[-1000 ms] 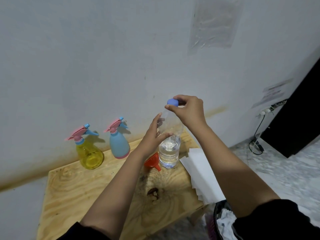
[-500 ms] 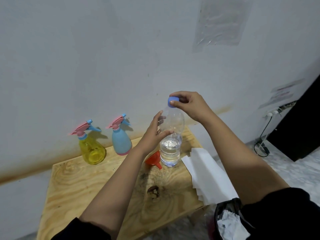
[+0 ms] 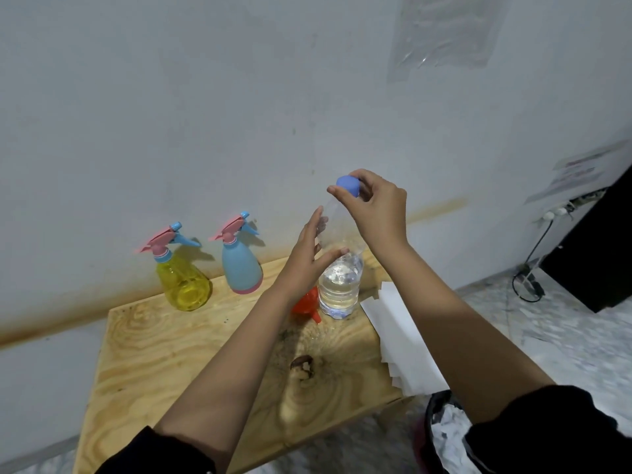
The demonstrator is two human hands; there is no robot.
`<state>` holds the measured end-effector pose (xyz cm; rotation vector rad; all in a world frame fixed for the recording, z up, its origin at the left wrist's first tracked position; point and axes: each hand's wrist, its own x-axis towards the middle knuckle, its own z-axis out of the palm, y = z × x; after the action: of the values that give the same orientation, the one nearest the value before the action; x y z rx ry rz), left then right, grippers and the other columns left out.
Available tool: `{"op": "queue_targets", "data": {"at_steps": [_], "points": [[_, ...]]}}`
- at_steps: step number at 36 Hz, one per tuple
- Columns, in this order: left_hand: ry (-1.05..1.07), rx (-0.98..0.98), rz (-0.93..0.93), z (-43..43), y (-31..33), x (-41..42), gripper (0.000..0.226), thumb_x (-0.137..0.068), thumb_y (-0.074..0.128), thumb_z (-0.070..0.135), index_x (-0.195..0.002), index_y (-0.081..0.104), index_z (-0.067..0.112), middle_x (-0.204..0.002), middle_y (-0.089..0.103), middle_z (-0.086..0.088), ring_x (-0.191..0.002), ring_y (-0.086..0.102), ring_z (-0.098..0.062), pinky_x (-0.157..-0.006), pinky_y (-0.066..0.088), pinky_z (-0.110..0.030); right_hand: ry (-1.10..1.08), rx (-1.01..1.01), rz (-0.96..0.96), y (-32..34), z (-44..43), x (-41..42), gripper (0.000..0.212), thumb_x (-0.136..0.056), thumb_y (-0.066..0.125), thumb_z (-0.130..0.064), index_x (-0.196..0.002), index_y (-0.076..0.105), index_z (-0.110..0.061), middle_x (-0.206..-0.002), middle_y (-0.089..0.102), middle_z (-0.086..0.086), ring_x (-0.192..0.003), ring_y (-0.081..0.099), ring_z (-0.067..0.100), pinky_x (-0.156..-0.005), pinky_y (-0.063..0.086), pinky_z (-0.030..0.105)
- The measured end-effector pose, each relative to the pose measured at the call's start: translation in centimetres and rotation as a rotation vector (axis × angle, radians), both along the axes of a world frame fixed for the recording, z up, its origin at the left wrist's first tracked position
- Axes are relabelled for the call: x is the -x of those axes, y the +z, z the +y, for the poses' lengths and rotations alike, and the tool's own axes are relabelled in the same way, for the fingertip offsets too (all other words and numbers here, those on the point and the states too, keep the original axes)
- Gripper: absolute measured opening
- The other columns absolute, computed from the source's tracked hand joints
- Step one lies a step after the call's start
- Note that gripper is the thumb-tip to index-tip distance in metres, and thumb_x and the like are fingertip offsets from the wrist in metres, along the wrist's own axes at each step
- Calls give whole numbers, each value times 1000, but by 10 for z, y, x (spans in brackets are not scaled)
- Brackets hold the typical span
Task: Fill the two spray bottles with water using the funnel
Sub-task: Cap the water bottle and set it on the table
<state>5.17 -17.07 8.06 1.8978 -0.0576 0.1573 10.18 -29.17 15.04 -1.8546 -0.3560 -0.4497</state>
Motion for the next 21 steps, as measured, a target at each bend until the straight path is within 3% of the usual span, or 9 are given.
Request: {"op": "queue_targets", "data": {"at_steps": [2,6,11,14,18,21], "points": [[-7,-6,1,0,-1,1,85,-87,66,29,-150,9,31,-152,27,5,-138,27,-4,-110,29,-26,9,-22,-13,-5,0,1,23,-79,73,-33,-85,62,-14,-67,55,-6,-59,46,7,-58,39,18],[-16,-43,-11,2,0,1,88,-88,64,30,-150,2,33,-155,22,6,-140,24,-2,-107,28,-21,42,-14,-50,-17,-1,5,27,-85,66,-33,-106,58,-18,-91,63,-10,-84,61,11,-78,51,31],[-65,-83,-21,10,-1,-1,88,-89,63,34,-151,1,33,-157,19,7,-140,22,1,-111,27,-21,114,-8,-44,-32,-2,8,40,-92,58,-26,-130,47,-19,-121,55,-14,-113,54,5,-96,43,19],[-103,-130,-30,16,-3,-2,89,-87,62,40,-150,-1,36,-157,18,7,-141,21,1,-113,26,-23,148,-22,-33,-39,-3,8,52,-94,56,-22,-141,35,-21,-138,44,-13,-129,42,5,-108,34,19],[-143,-256,-11,32,-17,-2,90,-85,59,52,-148,-4,42,-157,18,7,-142,20,-2,-114,25,-28,203,-9,7,-54,-6,6,69,-88,61,-33,-143,20,-35,-146,31,-19,-137,33,5,-112,31,27],[-196,-424,54,48,-38,-2,86,-87,58,50,-151,3,33,-158,15,6,-143,19,-7,-114,21,-27,232,-61,125,-70,-9,10,83,-78,70,-37,-139,15,-48,-147,23,-24,-136,32,1,-104,31,12]]}}
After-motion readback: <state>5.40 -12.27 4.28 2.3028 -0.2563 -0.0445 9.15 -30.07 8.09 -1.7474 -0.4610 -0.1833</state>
